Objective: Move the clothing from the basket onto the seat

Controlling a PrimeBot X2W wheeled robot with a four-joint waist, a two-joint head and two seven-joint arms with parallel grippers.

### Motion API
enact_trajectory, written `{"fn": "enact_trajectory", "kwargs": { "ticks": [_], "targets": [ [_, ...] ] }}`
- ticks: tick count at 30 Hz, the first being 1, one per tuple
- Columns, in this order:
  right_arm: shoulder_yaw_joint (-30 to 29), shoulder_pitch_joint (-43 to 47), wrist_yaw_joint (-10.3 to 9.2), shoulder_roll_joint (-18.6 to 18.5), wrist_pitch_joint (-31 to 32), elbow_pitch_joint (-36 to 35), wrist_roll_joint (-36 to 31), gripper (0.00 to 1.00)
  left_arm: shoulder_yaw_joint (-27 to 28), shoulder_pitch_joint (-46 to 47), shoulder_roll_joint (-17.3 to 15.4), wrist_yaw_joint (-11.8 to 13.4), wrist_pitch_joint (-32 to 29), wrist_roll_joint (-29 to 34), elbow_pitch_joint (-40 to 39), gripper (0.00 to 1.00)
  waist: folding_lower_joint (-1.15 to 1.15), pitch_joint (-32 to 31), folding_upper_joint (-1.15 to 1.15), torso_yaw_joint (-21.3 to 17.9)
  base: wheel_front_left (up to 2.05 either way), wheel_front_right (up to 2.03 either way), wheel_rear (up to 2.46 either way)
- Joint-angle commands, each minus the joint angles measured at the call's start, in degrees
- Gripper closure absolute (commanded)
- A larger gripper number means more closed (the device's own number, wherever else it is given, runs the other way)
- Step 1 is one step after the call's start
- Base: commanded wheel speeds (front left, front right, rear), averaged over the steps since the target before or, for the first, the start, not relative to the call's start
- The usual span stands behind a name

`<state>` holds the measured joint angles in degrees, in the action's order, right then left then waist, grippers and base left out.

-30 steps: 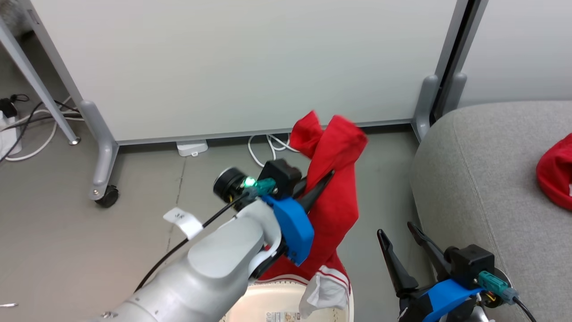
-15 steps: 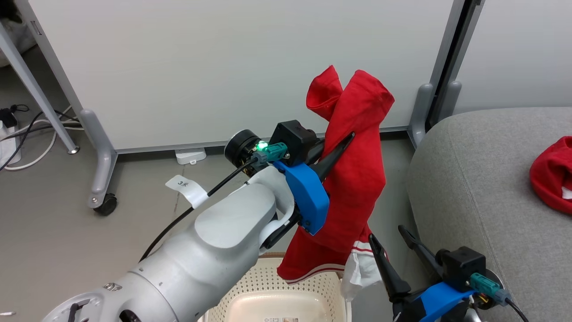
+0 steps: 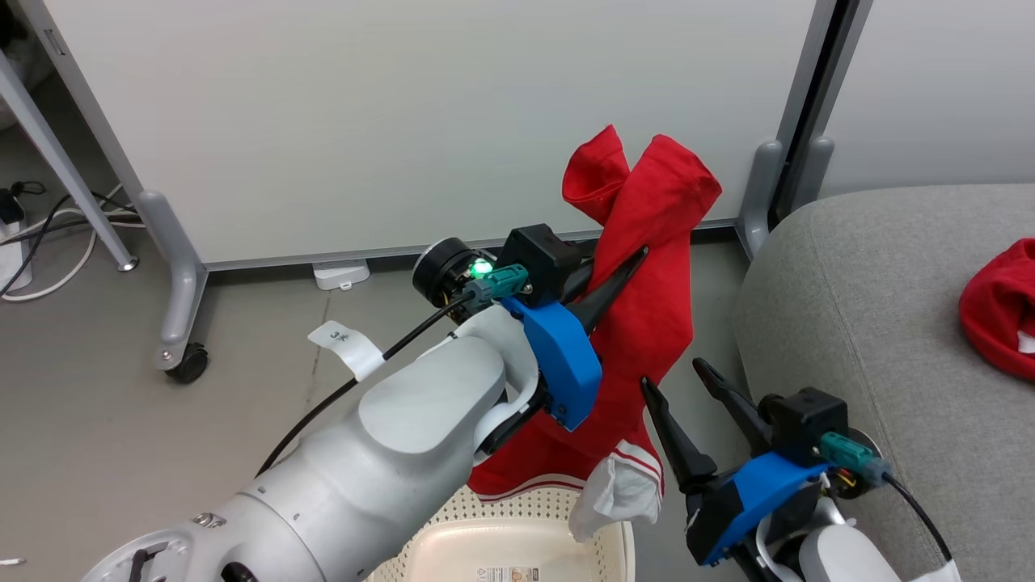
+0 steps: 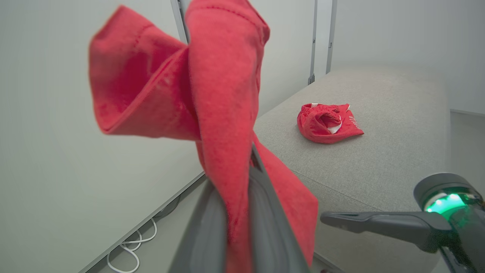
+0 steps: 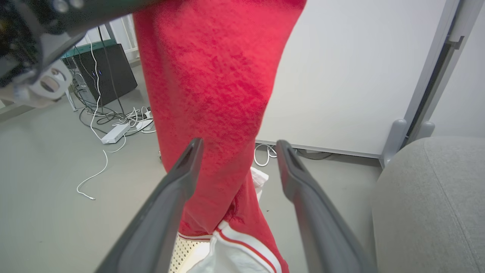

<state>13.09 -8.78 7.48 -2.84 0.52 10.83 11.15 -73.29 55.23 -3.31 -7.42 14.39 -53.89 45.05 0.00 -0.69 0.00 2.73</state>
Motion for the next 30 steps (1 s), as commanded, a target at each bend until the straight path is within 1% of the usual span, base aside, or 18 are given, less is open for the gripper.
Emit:
{"fn": "enact_trajectory", "kwargs": {
  "ticks": [1, 6, 10, 11, 12, 13, 18, 19, 20, 21, 30],
  "targets": [
    [0.45, -1.99, 0.03, -0.09, 0.28, 1.62, 0.96, 0.00, -0.14, -0.10, 0.03, -0.05, 0.07, 0.23, -0.27, 1.00, 0.00, 0.18, 0.00, 0.12, 0.00, 0.00, 0.00],
    [4.54, -8.10, 0.03, -0.06, -0.48, 8.85, 4.64, 0.00, -0.20, 0.05, 0.13, -0.05, -0.29, 0.88, -0.77, 1.00, 0.00, 0.74, 0.00, 0.26, 0.00, 0.00, 0.00],
    [6.00, -13.27, 0.03, -0.07, -2.02, 15.75, 5.25, 0.00, -0.23, -0.09, 0.23, -0.05, -0.51, 0.95, -1.27, 1.00, 0.00, 1.00, 0.00, 0.37, 0.00, 0.00, 0.00],
    [6.00, -13.27, 0.03, -0.07, -2.02, 15.75, 5.25, 0.00, -0.23, -0.09, 0.23, -0.05, -0.51, 0.95, -1.27, 1.00, 0.00, 1.00, 0.00, 0.37, 0.00, 0.00, 0.00],
    [7.23, -15.41, 0.03, -0.05, -2.75, 18.86, 6.12, 0.00, -0.23, -0.15, 0.23, -0.05, -0.55, 1.10, -1.52, 1.00, 0.00, 1.05, 0.00, 0.44, 0.00, 0.00, 0.00],
    [7.23, -15.41, 0.03, -0.05, -2.75, 18.86, 6.12, 0.00, -0.23, -0.15, 0.23, -0.05, -0.55, 1.10, -1.52, 1.00, 0.00, 1.05, 0.00, 0.44, 0.00, 0.00, 0.00],
    [11.15, -19.77, 0.03, -0.07, -4.87, 24.98, 9.54, 0.00, -0.23, -0.37, 0.30, -0.05, -0.71, 0.98, -1.82, 1.00, 0.00, 0.94, 0.00, 0.46, 0.00, 0.00, 0.00],
    [11.86, -20.33, 0.03, -0.07, -5.23, 26.08, 10.20, 0.51, -0.23, -0.41, 0.29, -0.05, -0.70, 0.97, -1.82, 1.00, 0.00, 0.89, 0.00, 0.48, 0.00, 0.00, 0.00],
    [12.40, -20.87, 0.03, -0.07, -5.68, 26.99, 10.77, 0.66, -0.23, -0.42, 0.32, -0.05, -0.68, 0.91, -1.80, 1.00, 0.00, 0.83, 0.00, 0.50, 0.00, 0.00, 0.00],
    [12.90, -21.38, 0.03, -0.07, -6.21, 27.78, 11.32, 1.00, -0.24, -0.44, 0.33, -0.05, -0.66, 0.88, -1.74, 1.00, 0.00, 0.77, 0.00, 0.52, 0.00, 0.00, 0.00],
    [15.50, -23.25, 0.03, -0.08, -10.06, 33.51, 14.10, 1.00, -0.22, -0.76, 0.37, -0.05, -0.64, 0.63, -1.11, 1.00, 0.00, 0.43, 0.00, 0.31, 0.00, 0.00, 0.00]
  ]
}}
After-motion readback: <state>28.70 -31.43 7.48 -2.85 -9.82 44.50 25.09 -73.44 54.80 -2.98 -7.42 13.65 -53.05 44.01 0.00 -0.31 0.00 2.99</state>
